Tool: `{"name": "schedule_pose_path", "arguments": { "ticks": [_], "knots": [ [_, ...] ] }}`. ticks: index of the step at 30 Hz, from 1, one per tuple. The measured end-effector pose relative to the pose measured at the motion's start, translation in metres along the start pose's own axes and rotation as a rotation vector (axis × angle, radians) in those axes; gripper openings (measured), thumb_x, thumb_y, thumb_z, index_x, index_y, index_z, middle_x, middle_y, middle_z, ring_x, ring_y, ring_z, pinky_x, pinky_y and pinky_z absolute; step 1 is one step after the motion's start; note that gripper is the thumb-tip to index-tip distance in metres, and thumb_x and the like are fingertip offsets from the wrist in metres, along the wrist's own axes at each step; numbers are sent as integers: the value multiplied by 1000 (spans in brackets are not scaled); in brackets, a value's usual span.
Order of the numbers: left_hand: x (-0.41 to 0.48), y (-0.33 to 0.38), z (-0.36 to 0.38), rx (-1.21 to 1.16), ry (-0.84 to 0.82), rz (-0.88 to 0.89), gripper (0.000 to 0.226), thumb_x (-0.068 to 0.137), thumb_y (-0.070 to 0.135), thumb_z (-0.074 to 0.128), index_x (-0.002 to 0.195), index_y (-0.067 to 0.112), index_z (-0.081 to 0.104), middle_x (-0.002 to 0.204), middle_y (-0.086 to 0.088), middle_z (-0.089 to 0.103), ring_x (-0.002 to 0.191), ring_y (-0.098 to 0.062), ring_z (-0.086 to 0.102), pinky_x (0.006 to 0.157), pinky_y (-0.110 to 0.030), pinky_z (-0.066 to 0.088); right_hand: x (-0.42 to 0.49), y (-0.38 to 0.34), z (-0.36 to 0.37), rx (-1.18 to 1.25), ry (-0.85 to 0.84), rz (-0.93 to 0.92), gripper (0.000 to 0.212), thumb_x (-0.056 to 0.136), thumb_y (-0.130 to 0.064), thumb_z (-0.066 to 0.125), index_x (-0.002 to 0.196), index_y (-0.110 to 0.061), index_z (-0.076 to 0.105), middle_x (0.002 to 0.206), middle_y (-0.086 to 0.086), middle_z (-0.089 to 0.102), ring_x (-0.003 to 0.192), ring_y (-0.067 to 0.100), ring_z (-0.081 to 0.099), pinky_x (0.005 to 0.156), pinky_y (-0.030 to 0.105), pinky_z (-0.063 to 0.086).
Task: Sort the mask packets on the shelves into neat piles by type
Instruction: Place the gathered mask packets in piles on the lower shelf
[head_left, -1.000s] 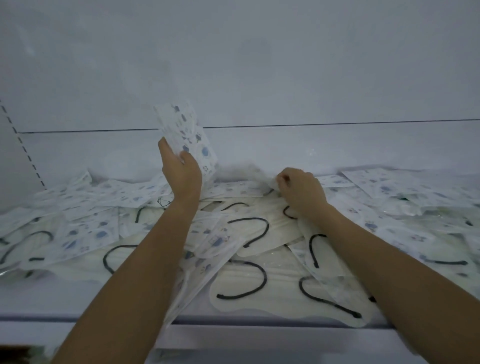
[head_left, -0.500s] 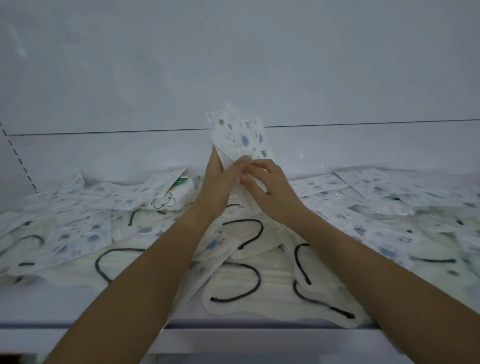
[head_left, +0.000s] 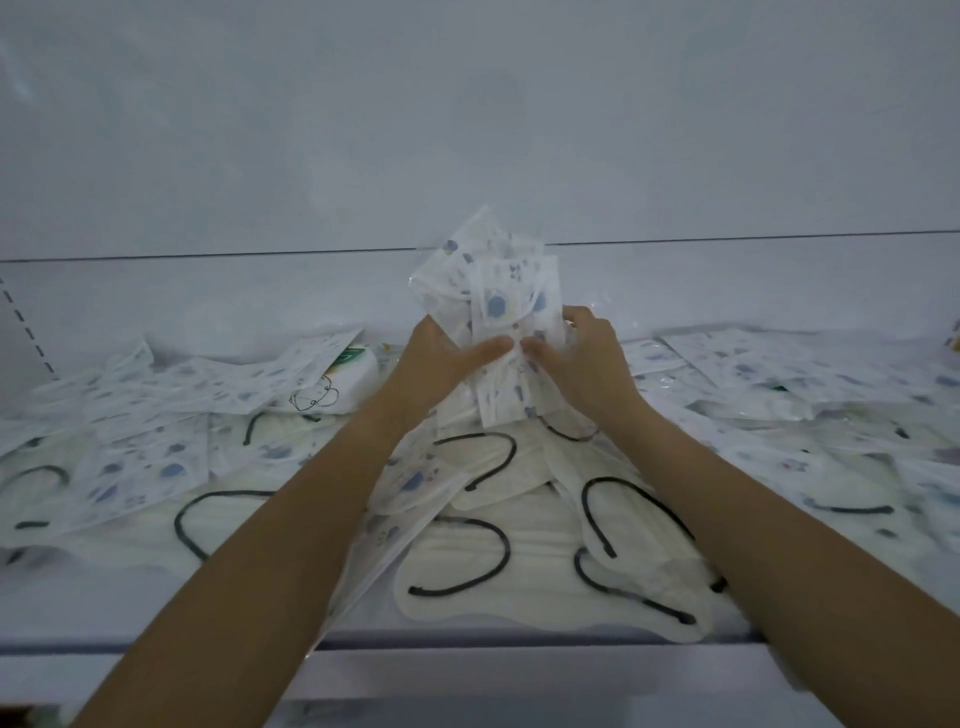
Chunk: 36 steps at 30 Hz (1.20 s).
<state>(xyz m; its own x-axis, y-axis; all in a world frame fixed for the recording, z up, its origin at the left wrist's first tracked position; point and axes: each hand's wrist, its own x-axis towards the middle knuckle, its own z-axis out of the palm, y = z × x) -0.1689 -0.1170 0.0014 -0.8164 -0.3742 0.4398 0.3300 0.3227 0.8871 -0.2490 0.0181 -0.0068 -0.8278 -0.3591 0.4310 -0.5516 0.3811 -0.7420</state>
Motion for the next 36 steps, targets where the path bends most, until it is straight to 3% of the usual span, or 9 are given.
{"name": "schedule_pose_path", "arguments": {
  "ticks": [5,8,12,15,18,22,28,32,36],
  "knots": [
    [2,-5,-4,143,40,48,40,79,7,71,116,11,57,107,0,63,95,-10,62,79,-17,53,3,0,-8,-145,16,30,46,92,-52,41,103,-9,56,113,16,54,100,30,55,84,37,42],
    [6,-1,-8,148,152,65,36,81,6,69,115,5,58,105,-3,64,97,-16,62,83,-24,52,11,-3,-29,-351,18,66,39,98,-36,36,122,-7,48,128,19,46,115,34,45,91,38,37],
    [14,13,-15,56,318,110,28,81,1,67,106,9,56,85,11,59,77,1,58,69,-12,49,15,9,-44,-783,-369,300,67,82,-44,63,135,-10,38,140,16,37,133,35,28,106,44,28],
    [21,21,-21,76,330,136,33,82,-1,66,110,10,54,94,11,58,82,1,57,68,-6,46,19,22,-35,-719,-354,345,45,78,-40,66,110,-10,54,110,10,56,110,30,51,93,36,40],
    [28,27,-30,120,284,86,41,82,0,66,121,5,55,108,1,58,101,-14,58,84,-21,47,22,26,-33,-699,-174,255,20,86,-18,54,69,-11,45,75,3,50,71,22,50,69,27,39],
    [33,30,-43,141,262,-28,43,83,0,65,124,4,54,118,-10,60,103,-21,58,80,-26,46,31,24,-38,-468,-81,287,14,88,-10,47,76,-5,50,71,6,49,58,18,44,51,23,33],
    [25,30,-54,102,234,-166,52,81,-3,66,130,2,49,127,-13,56,114,-28,56,80,-28,45,32,14,-59,85,-65,513,19,89,-19,53,73,-10,47,84,9,48,70,22,45,66,30,39],
    [14,30,-55,-13,184,-204,48,80,-6,64,127,-1,52,125,-14,58,109,-28,59,76,-28,51,26,12,-65,240,-91,628,22,88,-23,55,71,-11,46,72,5,45,60,16,40,55,24,32],
    [0,29,-52,-61,173,-231,46,81,-4,64,125,-1,53,123,-17,60,103,-27,61,82,-34,52,21,14,-70,378,-148,621,16,86,-26,55,76,-14,51,84,4,53,69,18,49,71,29,41]
  ]
}}
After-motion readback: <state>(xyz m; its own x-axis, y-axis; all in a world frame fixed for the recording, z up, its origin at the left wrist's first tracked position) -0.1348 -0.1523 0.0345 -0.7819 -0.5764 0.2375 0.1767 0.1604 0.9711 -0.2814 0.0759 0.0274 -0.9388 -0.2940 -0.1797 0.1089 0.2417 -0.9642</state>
